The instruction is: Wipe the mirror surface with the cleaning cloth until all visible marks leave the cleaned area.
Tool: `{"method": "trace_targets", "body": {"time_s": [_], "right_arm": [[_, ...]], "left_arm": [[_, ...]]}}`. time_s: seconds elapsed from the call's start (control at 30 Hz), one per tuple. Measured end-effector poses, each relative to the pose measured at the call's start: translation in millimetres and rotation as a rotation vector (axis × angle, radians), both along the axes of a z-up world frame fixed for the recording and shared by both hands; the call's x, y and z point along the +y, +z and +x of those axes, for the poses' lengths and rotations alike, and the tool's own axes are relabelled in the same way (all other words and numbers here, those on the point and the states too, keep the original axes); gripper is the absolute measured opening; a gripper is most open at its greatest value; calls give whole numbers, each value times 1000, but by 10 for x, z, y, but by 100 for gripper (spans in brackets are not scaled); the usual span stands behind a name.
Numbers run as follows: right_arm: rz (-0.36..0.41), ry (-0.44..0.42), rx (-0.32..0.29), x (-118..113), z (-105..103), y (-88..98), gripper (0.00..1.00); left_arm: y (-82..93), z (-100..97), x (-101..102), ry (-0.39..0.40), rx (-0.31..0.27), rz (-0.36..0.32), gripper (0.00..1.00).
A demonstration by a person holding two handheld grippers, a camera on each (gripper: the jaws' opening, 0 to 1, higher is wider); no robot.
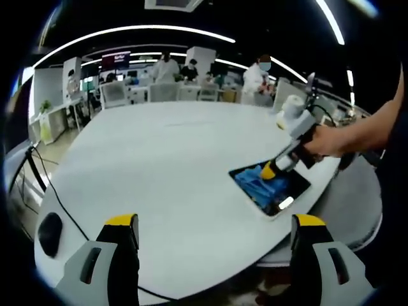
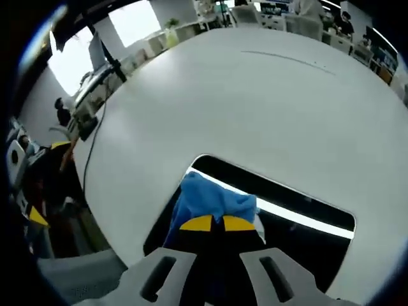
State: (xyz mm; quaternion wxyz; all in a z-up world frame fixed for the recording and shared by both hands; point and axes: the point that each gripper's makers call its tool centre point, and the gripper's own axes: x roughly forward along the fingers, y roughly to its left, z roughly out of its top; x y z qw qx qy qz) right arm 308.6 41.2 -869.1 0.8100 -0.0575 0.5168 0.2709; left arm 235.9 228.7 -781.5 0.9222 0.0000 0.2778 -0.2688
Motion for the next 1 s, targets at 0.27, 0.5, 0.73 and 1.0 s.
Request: {"method": "trace_targets", "body": {"time_s": [0.27,0.5,0.73,1.0], "right_arm": [[10,60,28,46,-393,8,0],[38,72,91,59,-640,9,0],[58,78,104,58,-699,7,0],[30,125,89,-50,-725,4,0]], "left_arm": [[50,26,2,-14,-6,9,100],[63,32,18,-18,-4,14,100],[52,21,-8,-31,2,19,100],[101,85,-28,-35,-10,17,100]]}}
